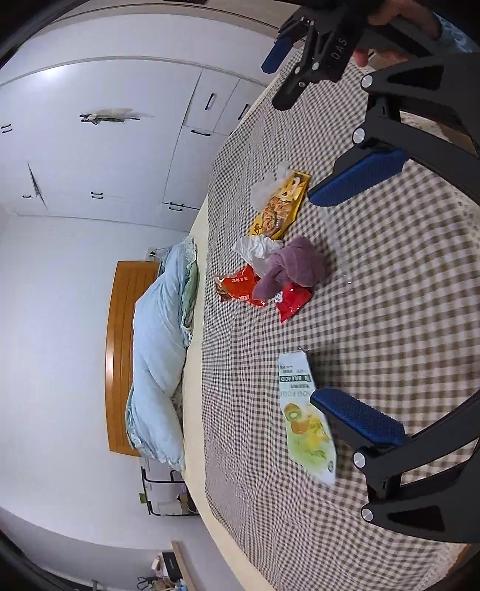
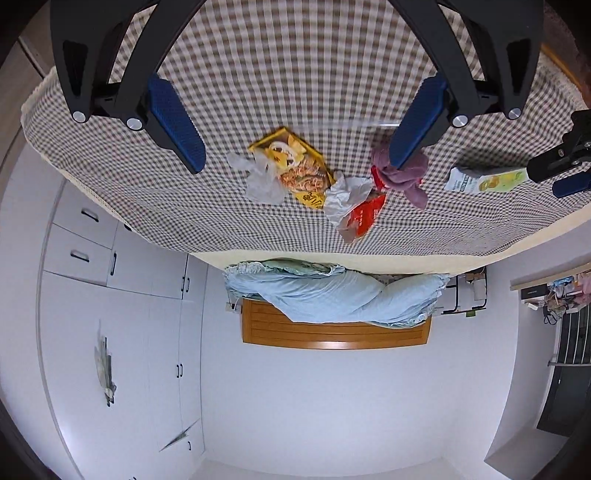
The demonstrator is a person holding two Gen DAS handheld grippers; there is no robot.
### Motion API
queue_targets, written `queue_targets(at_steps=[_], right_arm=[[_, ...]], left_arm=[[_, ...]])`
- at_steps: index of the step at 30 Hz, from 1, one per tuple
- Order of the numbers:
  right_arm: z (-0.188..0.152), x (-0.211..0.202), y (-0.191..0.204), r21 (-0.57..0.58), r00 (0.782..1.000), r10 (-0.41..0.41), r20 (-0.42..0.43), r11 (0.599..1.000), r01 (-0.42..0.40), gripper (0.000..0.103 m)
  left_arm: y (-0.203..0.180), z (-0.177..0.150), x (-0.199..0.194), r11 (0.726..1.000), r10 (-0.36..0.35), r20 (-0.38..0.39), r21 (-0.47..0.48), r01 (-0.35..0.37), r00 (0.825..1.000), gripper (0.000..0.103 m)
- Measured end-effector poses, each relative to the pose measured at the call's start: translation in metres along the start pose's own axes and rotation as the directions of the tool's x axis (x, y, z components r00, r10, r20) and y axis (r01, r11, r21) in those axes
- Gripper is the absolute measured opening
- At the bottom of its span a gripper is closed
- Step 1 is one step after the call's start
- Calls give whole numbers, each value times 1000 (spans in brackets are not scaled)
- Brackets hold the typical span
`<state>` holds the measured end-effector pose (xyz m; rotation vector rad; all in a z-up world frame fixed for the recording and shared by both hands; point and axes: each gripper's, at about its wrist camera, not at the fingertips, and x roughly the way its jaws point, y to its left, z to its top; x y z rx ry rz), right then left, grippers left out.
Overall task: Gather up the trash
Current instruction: 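Grasp the purple towel with the left tool and lift it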
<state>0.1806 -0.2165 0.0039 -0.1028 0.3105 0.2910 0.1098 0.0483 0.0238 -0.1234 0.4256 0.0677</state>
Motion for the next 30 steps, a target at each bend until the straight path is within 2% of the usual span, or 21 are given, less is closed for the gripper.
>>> queue_targets(at_steps=[2,10,20,24,30], right_arm=[[1,8,0,3,1000,-4,-5,1000,4,95],[-15,35,-7,40,998,-18,-57,999,20,95],[-16,45,-5,26,994,-41,-103,999,44,95],[-12,47,-5,14,992,-50,-117,999,52,95],[-4,63,-14,38,986,-78,-146,996,84,95]], left_arm=[[-1,4,10,1000,8,-25,7,-7,1000,95],[0,4,33,999,-17,-21,38,18,1000,95],[6,13,66,999,-27,-82,27,29,996,95],[9,16,83,999,-38,-130,1,39,991,95],[-3,17,116,998,-46,-220,22,52,974,95]])
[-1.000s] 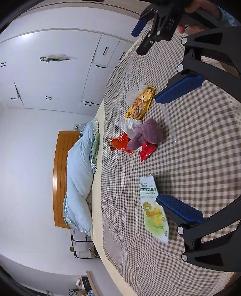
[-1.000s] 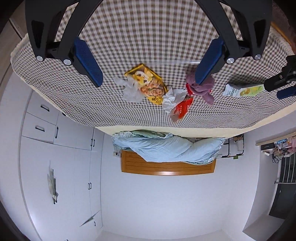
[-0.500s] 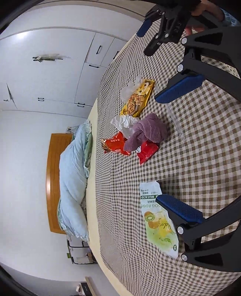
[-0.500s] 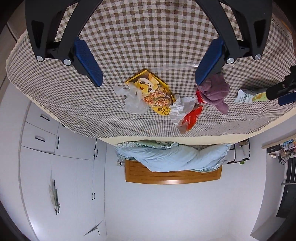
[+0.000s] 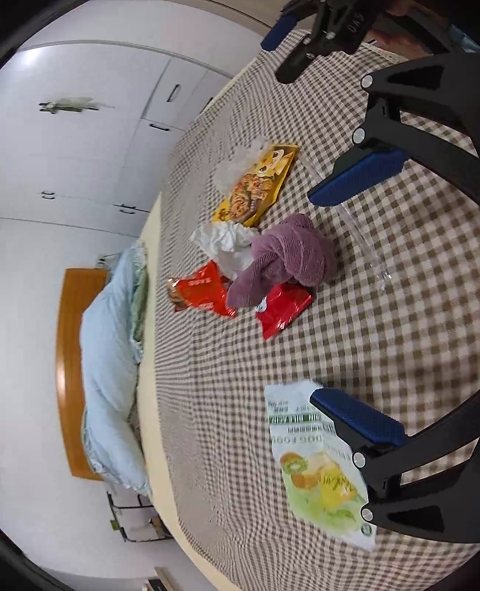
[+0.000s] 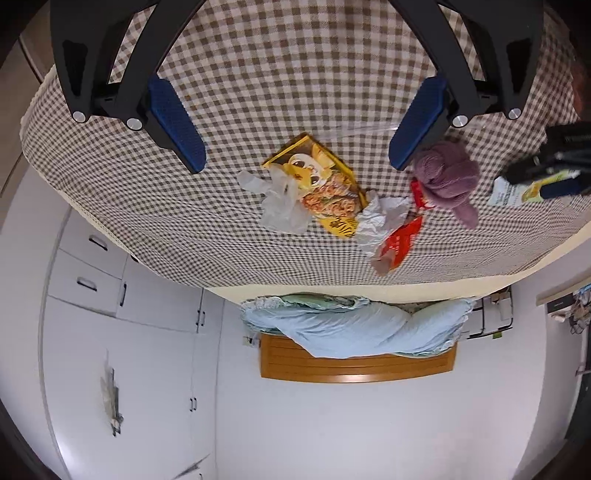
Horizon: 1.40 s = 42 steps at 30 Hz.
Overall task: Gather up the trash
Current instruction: 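Grasp the purple towel with the left tool and lift it, then grasp the clear plastic bag with the right tool and lift it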
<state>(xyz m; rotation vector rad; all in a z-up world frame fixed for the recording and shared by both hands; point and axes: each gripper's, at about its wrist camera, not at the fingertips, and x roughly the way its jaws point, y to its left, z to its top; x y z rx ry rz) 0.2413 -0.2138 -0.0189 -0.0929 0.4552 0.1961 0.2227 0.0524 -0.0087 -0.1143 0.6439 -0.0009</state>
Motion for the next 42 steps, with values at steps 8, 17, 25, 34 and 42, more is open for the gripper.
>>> queue_targets(at_steps=[8,17,25,34,42], right_arm=[[10,32,-16,45,997,-56,-62,997,59,95],[7,74,-9,16,985,-57,-165,998,61,95],[4,96,1,-58,974,-53,-219,997,41,95],[22,114,-24,-33,975,-69,-212,997,64,95],[30,142,-35,12,967,0,-256,1000,3,96]], left_arm=[[-22,10,43,1000,-2,-69,12,2,998,95],[-22,17,81,998,-21,-144,-61,12,989,84],[-21,18,86,988,-127,-145,-106,112,981,43],[-11,34,71,976,-142,-59,-175,130,988,39],[-6,53,63,980,-86,33,-178,90,996,39]])
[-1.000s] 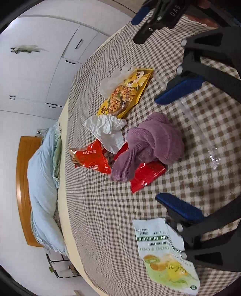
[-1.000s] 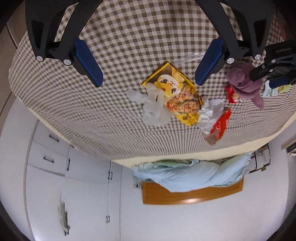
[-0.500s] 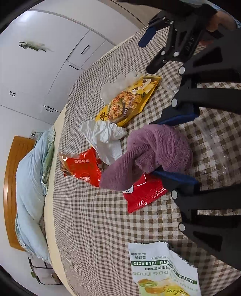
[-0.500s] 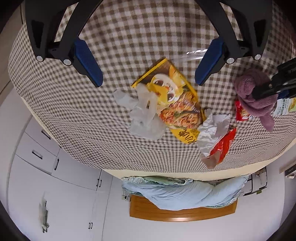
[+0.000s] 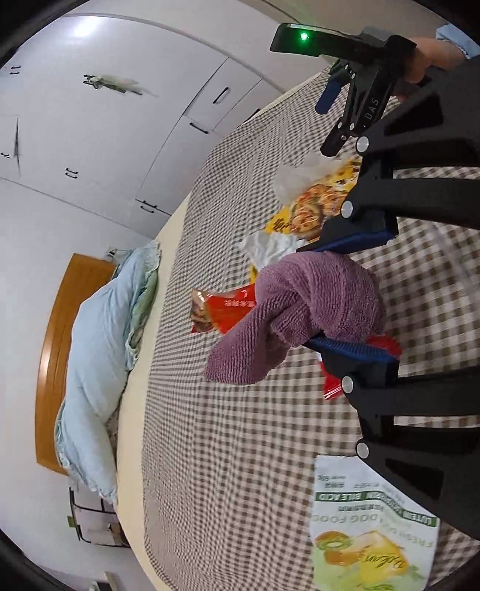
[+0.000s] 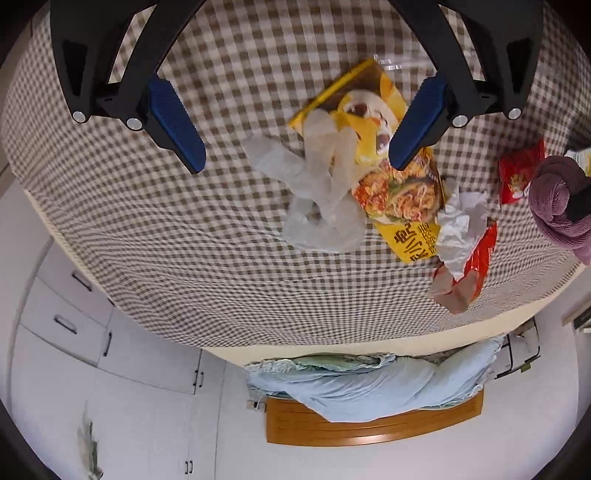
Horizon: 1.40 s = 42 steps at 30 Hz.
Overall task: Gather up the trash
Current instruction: 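Grasp the clear plastic bag with the right tool and lift it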
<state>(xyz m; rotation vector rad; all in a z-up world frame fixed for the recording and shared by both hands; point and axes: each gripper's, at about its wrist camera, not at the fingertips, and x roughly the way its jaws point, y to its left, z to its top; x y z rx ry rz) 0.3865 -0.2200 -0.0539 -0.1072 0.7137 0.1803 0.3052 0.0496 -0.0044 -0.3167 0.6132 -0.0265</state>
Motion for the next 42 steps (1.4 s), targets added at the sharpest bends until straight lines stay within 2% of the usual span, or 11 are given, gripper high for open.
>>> queue_targets(at_steps=[5,6,7,8,11,13,15,16,19,25,42], right_arm=[[10,23,2,-4,1000,0,-12,1000,0,96],[12,28,2,3,1000,1,-16,1000,-1,89],[14,34,2,6,1000,0,-25,1000,0,73],[13,39,2,9,999,-7,-39,1000,8,65],[6,59,0,25,992,28,-121,999,-25,60],[3,64,-3,50,985,84,-153,996,-78,39],[2,62,-5,66,984,98,-152,994,-88,23],[1,61,-6,70,983,102,-150,993,-92,16],[0,54,-11,104,986,119,-115,989,-108,7],[6,31,-12,113,993,116,-19,987,-113,5],[11,-13,-8,60,990,106,97,992,-112,4]], left_arm=[[3,4,7,1000,7,-6,-5,-7,1000,39],[5,4,8,1000,9,-7,-8,-9,1000,39],[5,5,9,1000,11,-8,-7,-11,1000,39],[6,7,10,1000,13,-8,-7,-13,1000,39],[10,5,11,1000,14,-10,-11,-14,1000,39],[11,5,13,1000,10,-14,-16,-10,1000,39],[12,4,14,1000,8,-17,-20,-9,1000,39],[12,4,14,1000,8,-18,-20,-9,1000,39],[12,4,14,1000,2,-18,-23,-3,1000,39],[12,4,10,1000,-2,-6,-22,2,1000,39],[8,0,-25,1000,-1,27,-10,2,1000,39]])
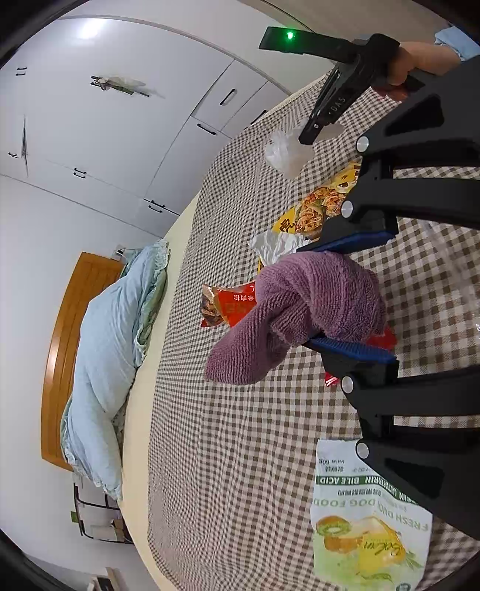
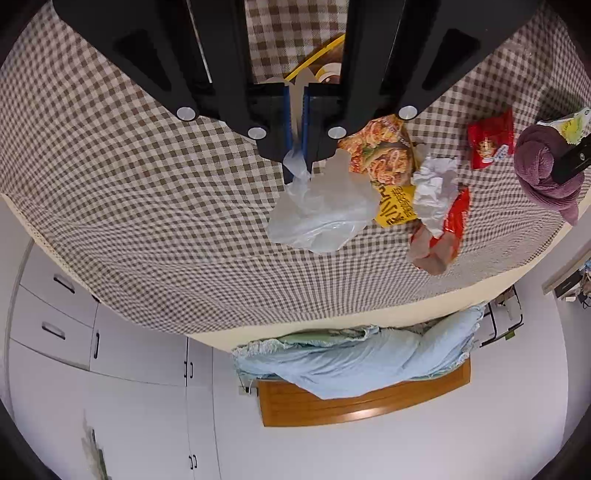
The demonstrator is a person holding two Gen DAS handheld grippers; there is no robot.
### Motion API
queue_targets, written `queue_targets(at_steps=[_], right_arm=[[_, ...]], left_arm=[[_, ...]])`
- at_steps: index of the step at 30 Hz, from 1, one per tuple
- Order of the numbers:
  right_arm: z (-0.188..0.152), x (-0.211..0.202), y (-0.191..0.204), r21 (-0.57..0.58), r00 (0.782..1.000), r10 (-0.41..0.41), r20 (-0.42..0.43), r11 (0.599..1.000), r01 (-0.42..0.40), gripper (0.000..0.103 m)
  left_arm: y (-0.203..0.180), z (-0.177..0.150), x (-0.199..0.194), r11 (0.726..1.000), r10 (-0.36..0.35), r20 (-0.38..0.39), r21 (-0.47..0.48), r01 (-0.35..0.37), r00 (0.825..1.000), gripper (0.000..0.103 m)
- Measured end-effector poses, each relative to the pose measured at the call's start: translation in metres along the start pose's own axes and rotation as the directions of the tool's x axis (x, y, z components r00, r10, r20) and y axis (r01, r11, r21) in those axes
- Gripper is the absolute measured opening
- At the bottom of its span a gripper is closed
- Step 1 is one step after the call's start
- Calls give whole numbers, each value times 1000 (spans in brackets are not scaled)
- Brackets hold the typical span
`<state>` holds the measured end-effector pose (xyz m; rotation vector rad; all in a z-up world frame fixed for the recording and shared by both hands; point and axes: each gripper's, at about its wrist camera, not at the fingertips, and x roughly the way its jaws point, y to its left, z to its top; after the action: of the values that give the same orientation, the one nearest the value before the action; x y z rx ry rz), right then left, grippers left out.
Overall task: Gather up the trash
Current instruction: 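Grasp the clear plastic bag with the right tool and lift it, then carry the purple towel and clear bag down to the trash bag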
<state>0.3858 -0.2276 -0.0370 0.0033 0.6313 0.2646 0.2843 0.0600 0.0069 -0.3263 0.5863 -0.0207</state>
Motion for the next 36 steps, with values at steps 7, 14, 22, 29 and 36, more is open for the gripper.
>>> queue_targets(at_steps=[7,14,22,29,36], right_arm=[[2,-28,5,-16,997,10,72,1000,-9,4],[-2,-56,16,-40,992,25,121,999,-20,4],[-12,-85,25,-67,987,33,154,997,-23,4],[-27,-109,31,-66,983,38,180,997,-26,4],[-45,-131,35,-63,982,36,186,998,-24,4]], left_arm=[[3,0,-17,1000,9,15,-2,-9,1000,39],[3,-2,-31,1000,4,21,7,-4,1000,39],[2,-7,-54,1000,-1,34,21,0,999,39],[1,-15,-75,1000,-17,49,22,16,999,39],[-4,-25,-96,999,-39,52,23,38,998,39]])
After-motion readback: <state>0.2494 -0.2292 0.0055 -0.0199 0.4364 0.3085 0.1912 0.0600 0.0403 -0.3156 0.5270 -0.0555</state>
